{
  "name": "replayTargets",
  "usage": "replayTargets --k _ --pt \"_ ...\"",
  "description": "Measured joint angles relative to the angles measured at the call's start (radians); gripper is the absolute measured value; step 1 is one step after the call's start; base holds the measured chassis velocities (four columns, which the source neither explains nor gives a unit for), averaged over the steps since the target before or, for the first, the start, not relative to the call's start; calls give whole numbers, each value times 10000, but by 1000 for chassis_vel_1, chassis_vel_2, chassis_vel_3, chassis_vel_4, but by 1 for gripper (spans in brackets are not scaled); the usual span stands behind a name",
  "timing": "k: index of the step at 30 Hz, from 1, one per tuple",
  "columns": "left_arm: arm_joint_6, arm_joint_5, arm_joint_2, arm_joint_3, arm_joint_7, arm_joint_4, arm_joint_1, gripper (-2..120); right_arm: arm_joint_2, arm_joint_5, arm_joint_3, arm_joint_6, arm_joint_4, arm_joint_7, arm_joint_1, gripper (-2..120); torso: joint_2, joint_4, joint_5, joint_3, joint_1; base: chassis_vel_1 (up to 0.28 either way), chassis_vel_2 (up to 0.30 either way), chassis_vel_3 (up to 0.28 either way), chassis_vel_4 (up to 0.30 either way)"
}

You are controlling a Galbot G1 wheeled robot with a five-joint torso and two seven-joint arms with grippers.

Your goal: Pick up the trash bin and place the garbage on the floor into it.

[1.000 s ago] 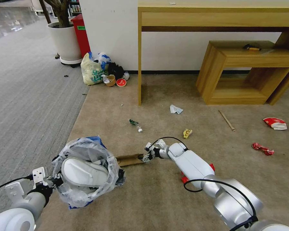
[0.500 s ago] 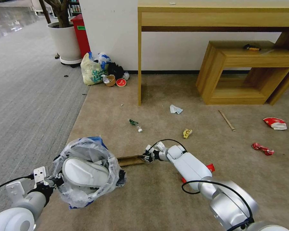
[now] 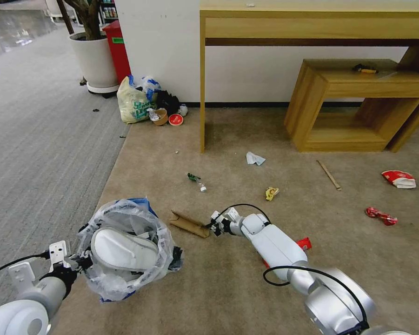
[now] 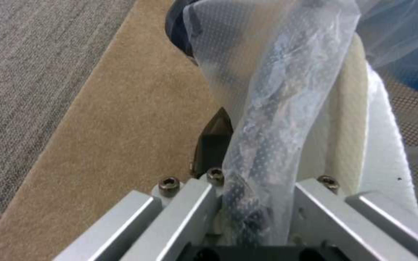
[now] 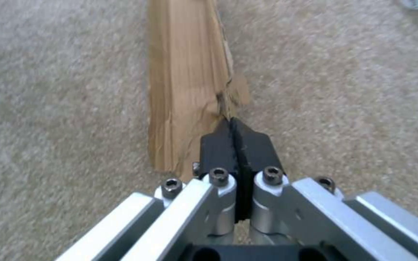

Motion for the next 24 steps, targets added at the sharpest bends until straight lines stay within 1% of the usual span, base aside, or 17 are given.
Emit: replayTargets --k 2,5,6,10,14,15,18,19,21,22,24 --pt "0 -1 33 10 7 17 -9 0 -35 8 163 45 162 104 -90 0 0 0 0 0 0 0 0 0 0" --pt "0 -29 130 54 16 95 -74 0 -59 -43 827 319 522 452 -312 0 0 0 1 0 0 0 0 0 0" --pt "0 -29 130 54 16 95 -74 0 -59 -43 827 319 522 452 -312 0 0 0 1 0 0 0 0 0 0" --pt "0 -29 262 173 20 243 -190 0 -67 0 1610 840 964 977 -464 0 0 1 -1 0 0 0 0 0 0" --pt "0 -24 355 248 24 327 -274 0 -149 94 1843 1108 1306 1165 -467 0 0 3 0 0 0 0 0 0 0" --pt "0 5 399 288 23 388 -337 0 -233 196 1893 1157 1634 1258 -494 0 0 2 -1 1 0 0 0 0 0" --pt "0 178 499 415 33 647 -605 0 -674 886 1719 1042 3168 1513 -654 0 0 1 -2 0 0 0 0 0 0" --pt "0 178 499 415 33 647 -605 0 -674 886 1719 1042 3168 1513 -654 0 0 1 -2 0 0 0 0 0 0" --pt "1 211 579 541 7 791 -778 0 -949 1420 1533 801 4240 1632 -749 0 1 0 -1 0 0 0 0 0 0" --pt "1 211 579 541 7 791 -778 0 -949 1420 1533 801 4240 1632 -749 0 1 0 -1 0 0 0 0 0 0" --pt "0 211 652 634 -43 854 -869 0 -1142 1785 1433 599 5027 1697 -798 0 0 1 -1 -1 0 0 0 0 0"
